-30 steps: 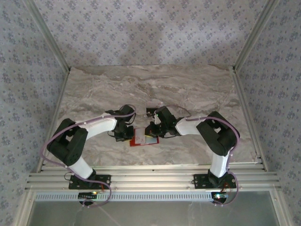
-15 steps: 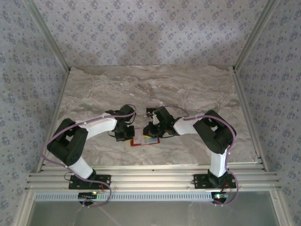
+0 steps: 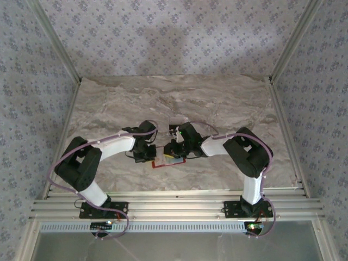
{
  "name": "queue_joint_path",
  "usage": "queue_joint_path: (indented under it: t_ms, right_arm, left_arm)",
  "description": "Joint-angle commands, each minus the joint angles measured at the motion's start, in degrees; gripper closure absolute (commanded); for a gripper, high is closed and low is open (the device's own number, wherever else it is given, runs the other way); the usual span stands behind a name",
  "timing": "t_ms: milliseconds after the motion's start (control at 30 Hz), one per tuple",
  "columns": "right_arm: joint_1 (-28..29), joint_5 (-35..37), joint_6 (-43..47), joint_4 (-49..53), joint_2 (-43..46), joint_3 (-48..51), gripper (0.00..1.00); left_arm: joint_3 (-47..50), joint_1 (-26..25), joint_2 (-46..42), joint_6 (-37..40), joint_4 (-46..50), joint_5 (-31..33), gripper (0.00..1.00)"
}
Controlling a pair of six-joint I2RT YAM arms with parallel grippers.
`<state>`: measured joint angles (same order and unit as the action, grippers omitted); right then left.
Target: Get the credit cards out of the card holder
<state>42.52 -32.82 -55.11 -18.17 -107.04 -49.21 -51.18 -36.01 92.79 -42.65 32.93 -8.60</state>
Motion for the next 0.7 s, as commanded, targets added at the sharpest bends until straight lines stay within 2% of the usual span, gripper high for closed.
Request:
queue_joint_path:
  t_ms: [0, 300, 667]
  right_arm:
    - [0.39, -1.38, -0.9, -2.3, 0.92, 1.3, 0.8]
    - [0.02, -1.21, -0.65, -1.69, 1.21, 2.08, 0.7]
    - [0.01, -2.05, -0.82, -1.78, 0.86, 1.84, 0.69]
  left_arm:
    - [0.02, -0.22, -0.45, 0.68, -0.44, -1.26, 0.93]
    - [-2.05, 0.03, -6.11, 0.05, 1.97, 1.65, 0.92]
    - [-1.14, 0.93, -1.85, -2.02, -5.1, -5.11, 0.93]
